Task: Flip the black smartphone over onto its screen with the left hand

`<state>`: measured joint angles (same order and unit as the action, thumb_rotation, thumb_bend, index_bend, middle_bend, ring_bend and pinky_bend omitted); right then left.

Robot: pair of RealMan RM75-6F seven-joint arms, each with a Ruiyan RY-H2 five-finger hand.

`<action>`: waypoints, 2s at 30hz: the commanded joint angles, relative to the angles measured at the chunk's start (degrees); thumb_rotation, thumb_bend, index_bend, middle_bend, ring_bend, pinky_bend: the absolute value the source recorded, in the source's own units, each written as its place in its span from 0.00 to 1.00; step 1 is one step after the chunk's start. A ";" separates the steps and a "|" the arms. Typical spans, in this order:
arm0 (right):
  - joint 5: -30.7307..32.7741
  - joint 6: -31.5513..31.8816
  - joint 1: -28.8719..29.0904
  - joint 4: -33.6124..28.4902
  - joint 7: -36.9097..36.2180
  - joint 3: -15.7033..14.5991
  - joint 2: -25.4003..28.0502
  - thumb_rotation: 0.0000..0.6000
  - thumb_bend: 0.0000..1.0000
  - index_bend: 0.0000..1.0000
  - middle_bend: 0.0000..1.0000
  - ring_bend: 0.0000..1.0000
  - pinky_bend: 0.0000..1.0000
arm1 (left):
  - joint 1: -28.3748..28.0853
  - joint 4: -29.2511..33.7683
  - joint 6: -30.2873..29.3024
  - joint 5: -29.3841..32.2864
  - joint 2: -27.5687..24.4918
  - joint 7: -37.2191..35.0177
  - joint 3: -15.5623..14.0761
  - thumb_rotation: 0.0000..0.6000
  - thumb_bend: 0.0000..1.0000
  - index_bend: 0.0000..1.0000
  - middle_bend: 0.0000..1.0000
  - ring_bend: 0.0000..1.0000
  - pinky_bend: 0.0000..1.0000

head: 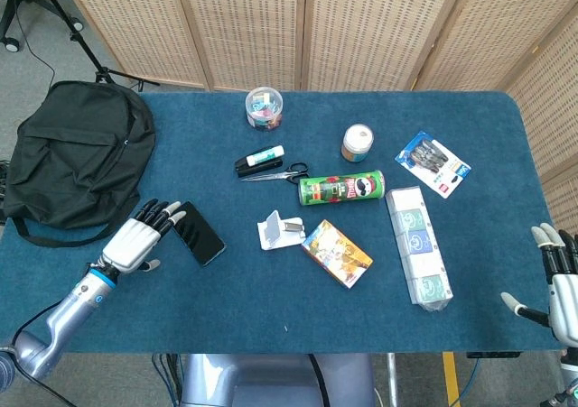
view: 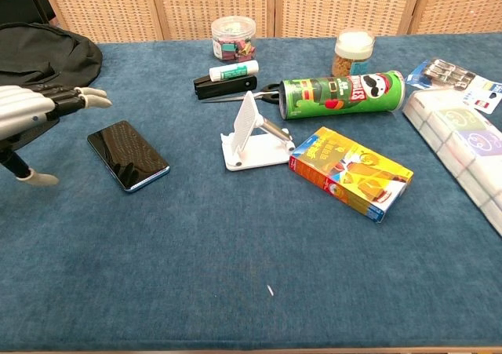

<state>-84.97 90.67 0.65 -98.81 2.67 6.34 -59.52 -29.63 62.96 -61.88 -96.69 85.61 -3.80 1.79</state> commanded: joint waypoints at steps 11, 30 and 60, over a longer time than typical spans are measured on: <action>0.42 -0.76 0.25 0.00 -0.87 0.02 0.33 1.00 0.00 0.00 0.00 0.00 0.00 | -2.16 -2.67 0.55 1.98 3.80 2.74 -0.71 1.00 0.35 0.10 0.00 0.00 0.00; 1.36 -1.71 0.51 -0.14 -2.31 0.17 0.92 1.00 0.00 0.00 0.00 0.00 0.00 | -4.58 -8.15 1.80 3.83 9.51 4.83 -1.36 1.00 0.35 0.10 0.00 0.00 0.00; 1.75 -2.63 0.74 -0.32 -3.40 -0.03 1.58 1.00 0.00 0.00 0.00 0.00 0.00 | -6.22 -14.13 -0.98 3.28 11.90 6.71 -3.01 1.00 0.89 0.58 0.00 0.00 0.00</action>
<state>-83.23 88.05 1.38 -99.13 -0.74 6.31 -57.94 -35.74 49.09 -62.61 -93.19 97.62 2.41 -1.10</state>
